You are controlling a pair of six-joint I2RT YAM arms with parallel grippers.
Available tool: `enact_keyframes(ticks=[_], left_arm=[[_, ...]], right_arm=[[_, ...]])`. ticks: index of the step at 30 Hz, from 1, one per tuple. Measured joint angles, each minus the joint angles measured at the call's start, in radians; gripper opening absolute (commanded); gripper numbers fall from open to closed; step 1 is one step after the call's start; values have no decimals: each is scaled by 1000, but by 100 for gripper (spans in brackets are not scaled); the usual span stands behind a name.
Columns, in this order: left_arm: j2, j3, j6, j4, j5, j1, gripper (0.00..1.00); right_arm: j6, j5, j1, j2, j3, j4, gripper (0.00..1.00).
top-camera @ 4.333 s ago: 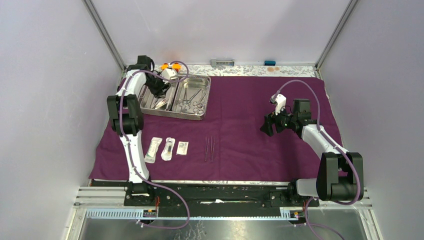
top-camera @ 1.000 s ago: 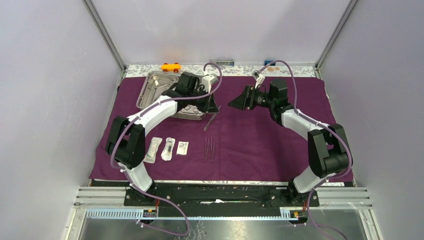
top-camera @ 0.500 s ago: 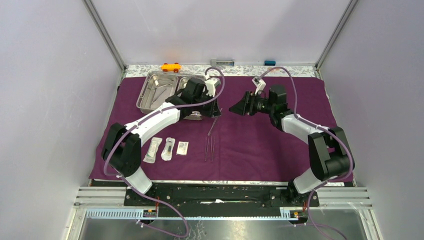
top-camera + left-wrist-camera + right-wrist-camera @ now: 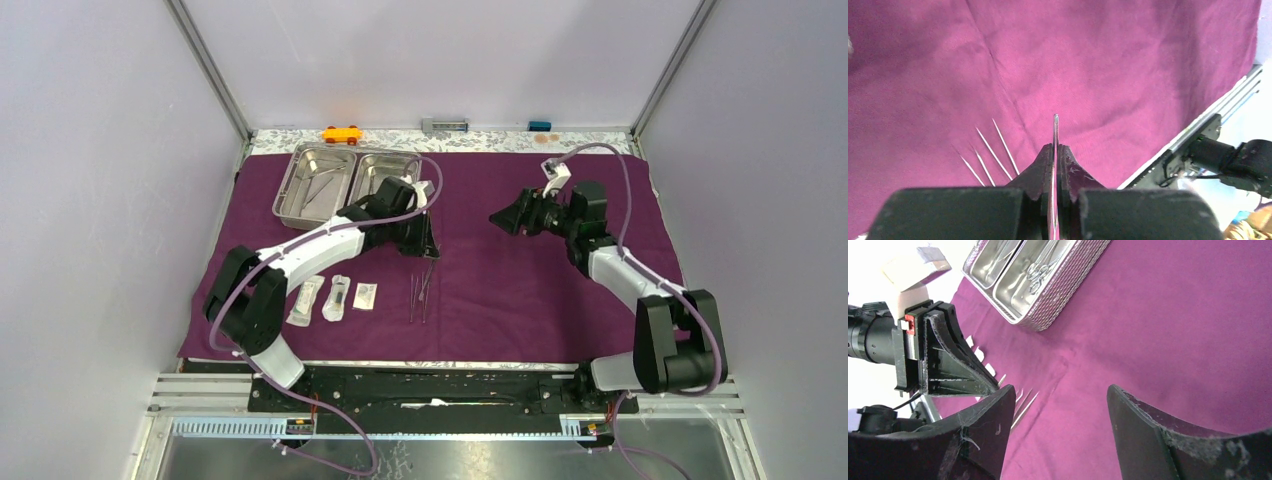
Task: Open and lay out the surgical kit
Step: Place the medical item in the surgical kit.
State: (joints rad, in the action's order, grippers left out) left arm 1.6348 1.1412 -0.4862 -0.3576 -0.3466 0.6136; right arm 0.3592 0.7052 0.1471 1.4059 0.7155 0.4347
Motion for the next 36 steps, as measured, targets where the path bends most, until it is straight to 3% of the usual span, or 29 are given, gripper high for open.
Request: enact_keyframes(ticks=[9, 16, 36], left_arm=[[8, -16, -182, 23, -6, 47, 0], [58, -16, -274, 31, 45, 78, 0], [173, 6, -336, -10, 236, 112, 2]], right_arm=[[-83, -50, -74, -179, -74, -35, 77], [-102, -61, -90, -199, -103, -34, 77], [-105, -61, -95, -210, -133, -21, 78]])
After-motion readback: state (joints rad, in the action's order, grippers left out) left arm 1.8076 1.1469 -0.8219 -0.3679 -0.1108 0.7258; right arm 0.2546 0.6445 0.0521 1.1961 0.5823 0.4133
